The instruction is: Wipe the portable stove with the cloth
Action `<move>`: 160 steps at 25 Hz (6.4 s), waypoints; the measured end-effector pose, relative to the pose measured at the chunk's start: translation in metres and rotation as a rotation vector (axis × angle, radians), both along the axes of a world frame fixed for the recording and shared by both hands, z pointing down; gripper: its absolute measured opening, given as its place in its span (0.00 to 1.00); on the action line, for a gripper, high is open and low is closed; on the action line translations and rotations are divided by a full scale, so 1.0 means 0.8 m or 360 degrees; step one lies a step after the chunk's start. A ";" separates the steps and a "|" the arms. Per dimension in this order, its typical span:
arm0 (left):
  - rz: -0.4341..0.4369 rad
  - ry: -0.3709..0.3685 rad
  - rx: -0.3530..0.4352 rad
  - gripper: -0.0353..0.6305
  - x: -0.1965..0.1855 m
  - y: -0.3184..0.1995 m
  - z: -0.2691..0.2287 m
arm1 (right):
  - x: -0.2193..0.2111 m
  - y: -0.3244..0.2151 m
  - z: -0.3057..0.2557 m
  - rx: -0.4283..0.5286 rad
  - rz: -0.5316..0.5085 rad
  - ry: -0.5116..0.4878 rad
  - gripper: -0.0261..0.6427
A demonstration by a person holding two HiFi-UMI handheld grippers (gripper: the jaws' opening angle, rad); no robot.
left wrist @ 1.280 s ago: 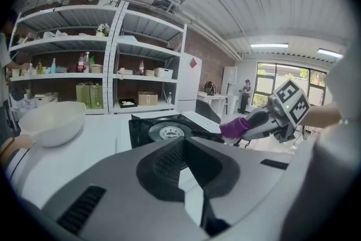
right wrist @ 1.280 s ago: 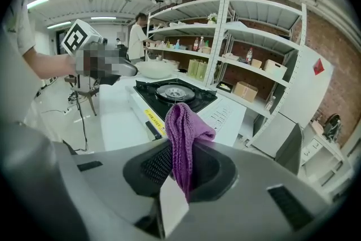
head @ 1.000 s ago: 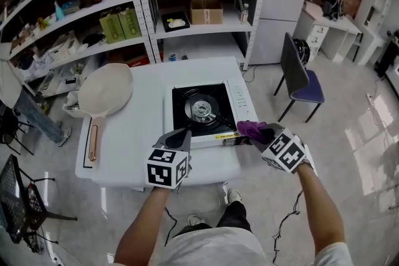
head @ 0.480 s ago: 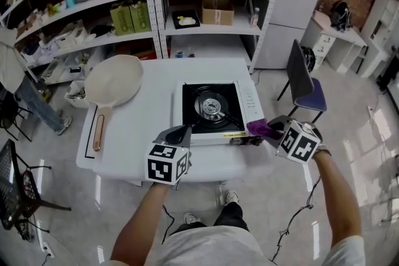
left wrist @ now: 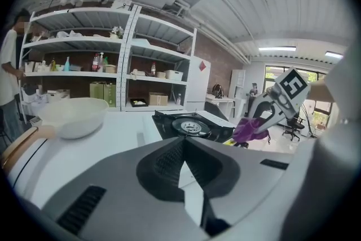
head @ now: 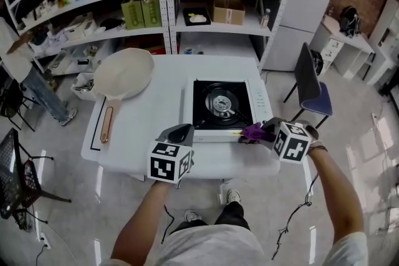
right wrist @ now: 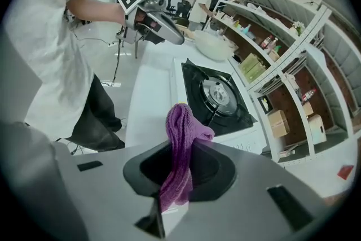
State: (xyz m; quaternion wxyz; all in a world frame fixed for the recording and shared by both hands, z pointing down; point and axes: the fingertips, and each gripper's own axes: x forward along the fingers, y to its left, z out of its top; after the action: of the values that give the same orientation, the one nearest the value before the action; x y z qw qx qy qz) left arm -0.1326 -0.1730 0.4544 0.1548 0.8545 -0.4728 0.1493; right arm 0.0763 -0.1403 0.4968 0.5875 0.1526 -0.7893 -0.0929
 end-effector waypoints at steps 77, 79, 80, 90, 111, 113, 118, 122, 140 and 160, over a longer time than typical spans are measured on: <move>-0.0521 0.0073 -0.0075 0.06 -0.132 -0.069 0.008 | -0.328 -0.130 -0.013 -0.0554 -0.0594 -0.0319 0.13; -0.0526 0.0068 -0.0085 0.06 -0.128 -0.076 0.011 | -0.327 -0.142 -0.012 -0.0540 -0.0590 -0.0328 0.13; -0.0527 0.0063 -0.0089 0.06 -0.127 -0.078 0.012 | -0.326 -0.147 -0.011 -0.0532 -0.0591 -0.0328 0.13; -0.0533 0.0034 -0.0116 0.06 -0.114 -0.108 0.014 | -0.324 -0.210 -0.008 -0.0516 -0.0498 -0.0350 0.13; -0.0522 -0.0005 -0.0170 0.06 -0.103 -0.149 0.027 | -0.327 -0.335 -0.014 -0.0497 -0.0216 -0.0502 0.13; -0.0525 -0.0007 -0.0175 0.06 -0.104 -0.150 0.028 | -0.329 -0.345 -0.015 -0.0490 -0.0188 -0.0524 0.13; -0.0529 -0.0009 -0.0183 0.06 -0.104 -0.154 0.029 | -0.330 -0.361 -0.016 -0.0494 -0.0127 -0.0579 0.13; -0.0529 0.0001 -0.0172 0.06 -0.104 -0.160 0.024 | -0.335 -0.356 -0.034 -0.0544 -0.0128 -0.0679 0.13; -0.0509 -0.0016 -0.0176 0.06 -0.100 -0.164 0.028 | -0.324 -0.358 -0.048 -0.0507 -0.0182 -0.0731 0.13; -0.0337 -0.0033 -0.0132 0.06 -0.044 -0.183 0.013 | -0.231 -0.342 -0.030 -0.0531 -0.0026 -0.0682 0.13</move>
State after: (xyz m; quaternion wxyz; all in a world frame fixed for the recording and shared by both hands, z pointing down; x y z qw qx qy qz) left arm -0.1682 -0.3193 0.4651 0.2000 0.7910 -0.5555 0.1602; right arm -0.1085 -0.4136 0.4726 0.4233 0.0635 -0.9012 0.0679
